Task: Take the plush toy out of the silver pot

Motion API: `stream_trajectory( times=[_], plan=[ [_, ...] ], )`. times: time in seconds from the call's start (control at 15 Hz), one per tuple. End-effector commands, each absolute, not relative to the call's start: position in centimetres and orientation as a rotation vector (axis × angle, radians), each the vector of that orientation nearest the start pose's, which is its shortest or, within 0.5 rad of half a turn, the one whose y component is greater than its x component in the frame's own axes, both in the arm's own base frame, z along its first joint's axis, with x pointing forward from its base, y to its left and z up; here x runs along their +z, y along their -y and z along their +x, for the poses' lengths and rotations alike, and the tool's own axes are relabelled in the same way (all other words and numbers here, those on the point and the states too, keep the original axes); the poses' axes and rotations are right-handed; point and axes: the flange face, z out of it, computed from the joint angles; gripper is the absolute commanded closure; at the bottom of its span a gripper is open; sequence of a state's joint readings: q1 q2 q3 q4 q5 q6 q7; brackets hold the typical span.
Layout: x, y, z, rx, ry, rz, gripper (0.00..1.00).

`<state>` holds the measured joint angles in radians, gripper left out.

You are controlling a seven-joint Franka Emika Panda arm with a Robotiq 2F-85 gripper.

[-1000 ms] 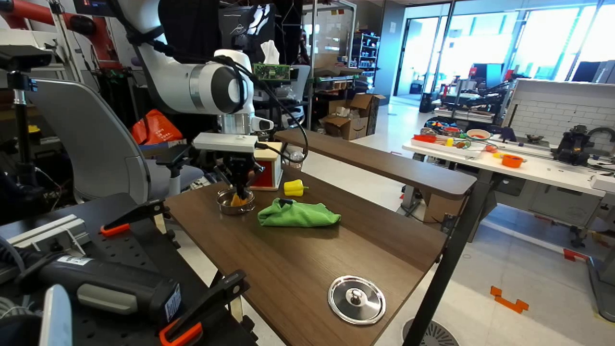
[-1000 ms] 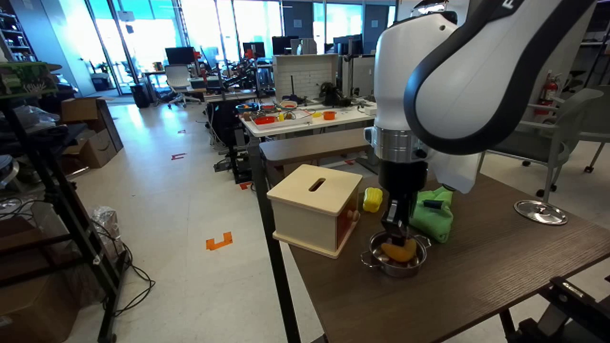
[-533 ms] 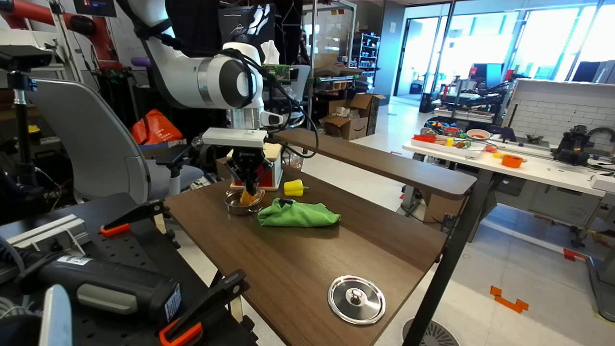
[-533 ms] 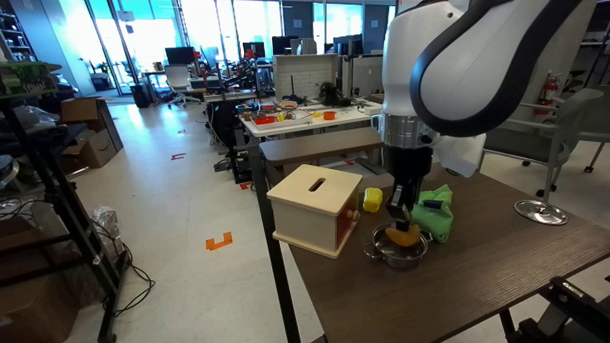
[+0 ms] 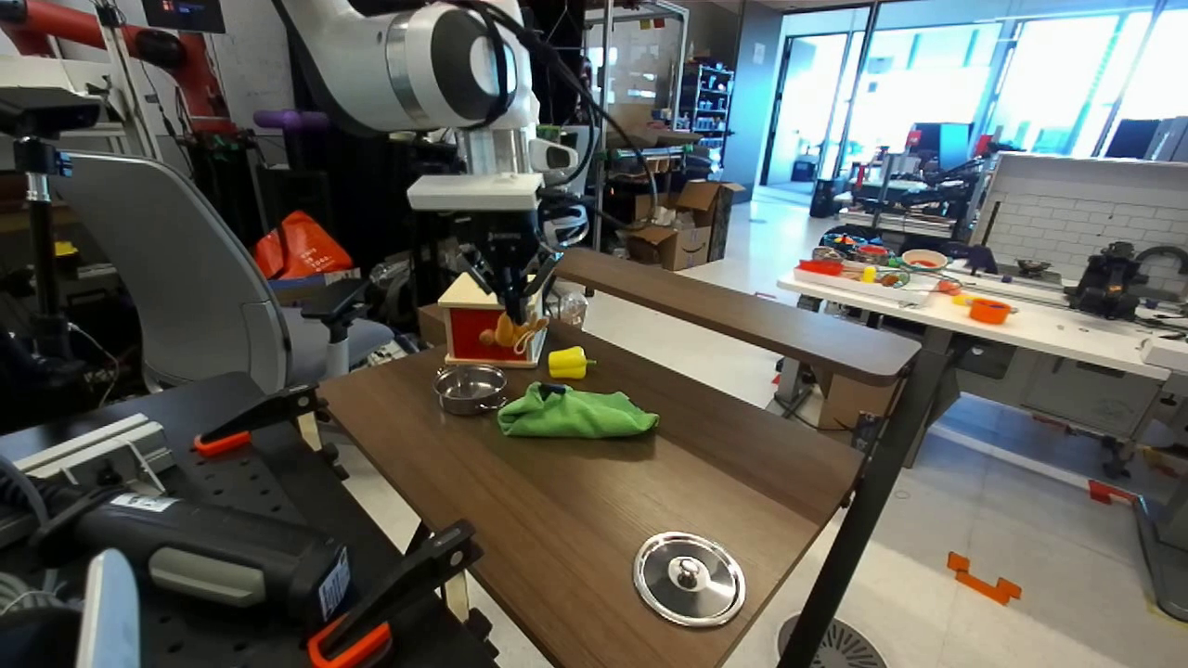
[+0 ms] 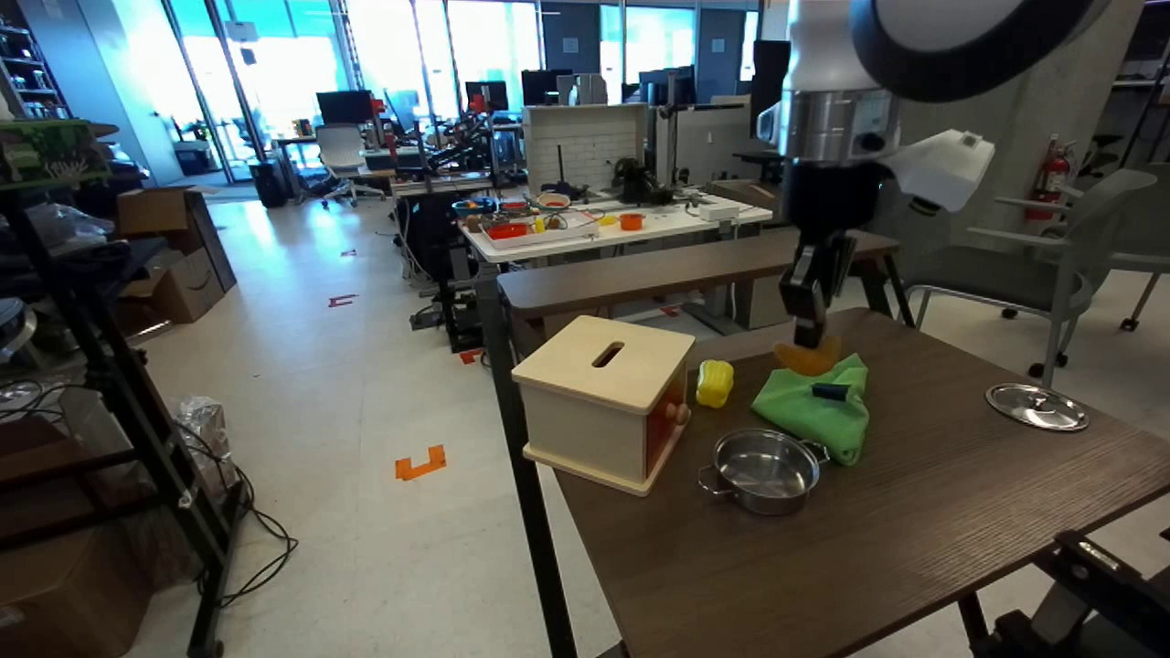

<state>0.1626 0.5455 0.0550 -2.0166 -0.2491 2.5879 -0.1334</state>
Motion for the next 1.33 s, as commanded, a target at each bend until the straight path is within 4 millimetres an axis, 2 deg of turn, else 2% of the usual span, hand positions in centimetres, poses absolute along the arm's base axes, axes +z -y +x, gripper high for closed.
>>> stream_trajectory(
  times=[0.0, 0.13, 0.33, 0.53, 0.67, 0.93, 1.27],
  plan=[
    [22.1, -7.5, 60.4, -0.118, 0.745, -3.178, 0.98],
    [23.5, -3.5, 61.6, -0.147, 0.647, -3.208, 0.98],
    [23.8, 2.6, 63.1, -0.155, 0.519, -3.243, 0.98],
    [22.5, 7.6, 63.8, -0.136, 0.408, -3.263, 0.98],
    [21.4, 9.9, 64.2, -0.120, 0.345, -3.261, 0.98],
    [17.9, 12.5, 65.6, -0.089, 0.247, -3.265, 0.98],
    [12.9, 13.1, 66.7, 0.006, 0.223, -3.271, 0.98]
  ],
)
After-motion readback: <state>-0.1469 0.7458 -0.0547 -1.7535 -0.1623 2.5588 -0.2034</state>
